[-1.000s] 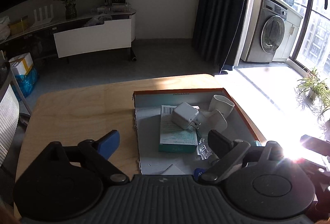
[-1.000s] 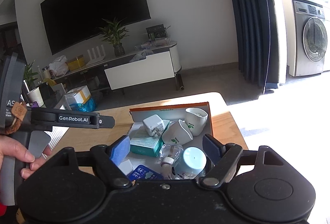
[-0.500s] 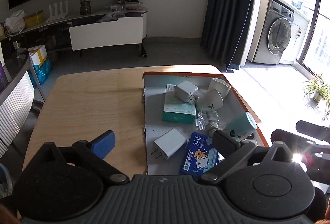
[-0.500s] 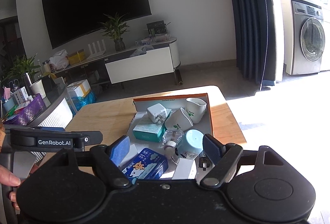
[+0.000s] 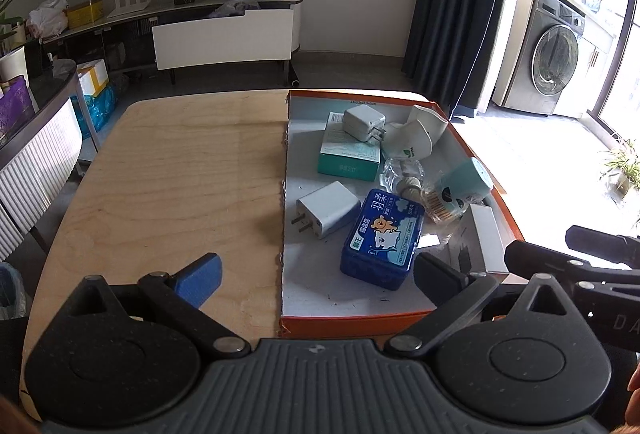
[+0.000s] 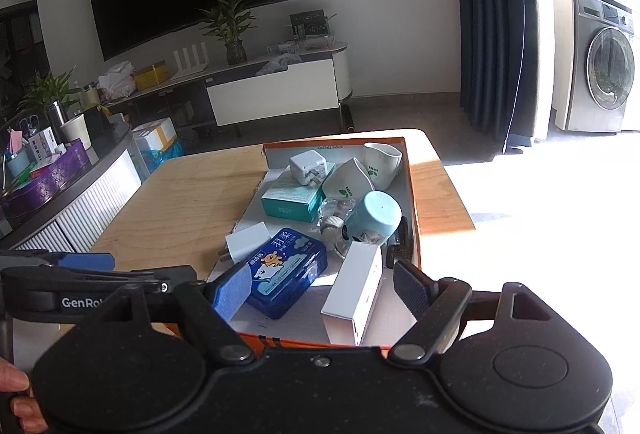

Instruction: Organize rigid objects

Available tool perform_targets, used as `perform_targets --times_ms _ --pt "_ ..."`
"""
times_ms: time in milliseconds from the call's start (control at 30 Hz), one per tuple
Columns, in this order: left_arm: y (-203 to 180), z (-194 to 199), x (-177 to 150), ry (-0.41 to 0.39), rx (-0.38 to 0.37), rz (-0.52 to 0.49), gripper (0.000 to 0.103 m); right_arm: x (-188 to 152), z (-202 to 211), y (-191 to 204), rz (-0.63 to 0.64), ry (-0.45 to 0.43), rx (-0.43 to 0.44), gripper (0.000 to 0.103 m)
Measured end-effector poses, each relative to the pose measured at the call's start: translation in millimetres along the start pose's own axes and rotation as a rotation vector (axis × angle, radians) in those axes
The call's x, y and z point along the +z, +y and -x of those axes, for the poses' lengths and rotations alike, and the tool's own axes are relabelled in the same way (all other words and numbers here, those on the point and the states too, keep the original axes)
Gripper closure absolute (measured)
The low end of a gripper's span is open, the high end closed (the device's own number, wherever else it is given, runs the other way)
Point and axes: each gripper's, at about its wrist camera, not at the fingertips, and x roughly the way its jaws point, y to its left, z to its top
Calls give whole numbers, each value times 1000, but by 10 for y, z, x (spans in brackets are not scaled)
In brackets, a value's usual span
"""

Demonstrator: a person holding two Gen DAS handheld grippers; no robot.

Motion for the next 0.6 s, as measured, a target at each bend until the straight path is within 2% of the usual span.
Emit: perform_targets --times_ms 233,600 --pt "-32 -11 -126 39 49 4 0 -52 38 10 -1 8 -9 11" --pt "-90 -14 -180 63 20 3 0 -72 4 19 9 18 -14 11"
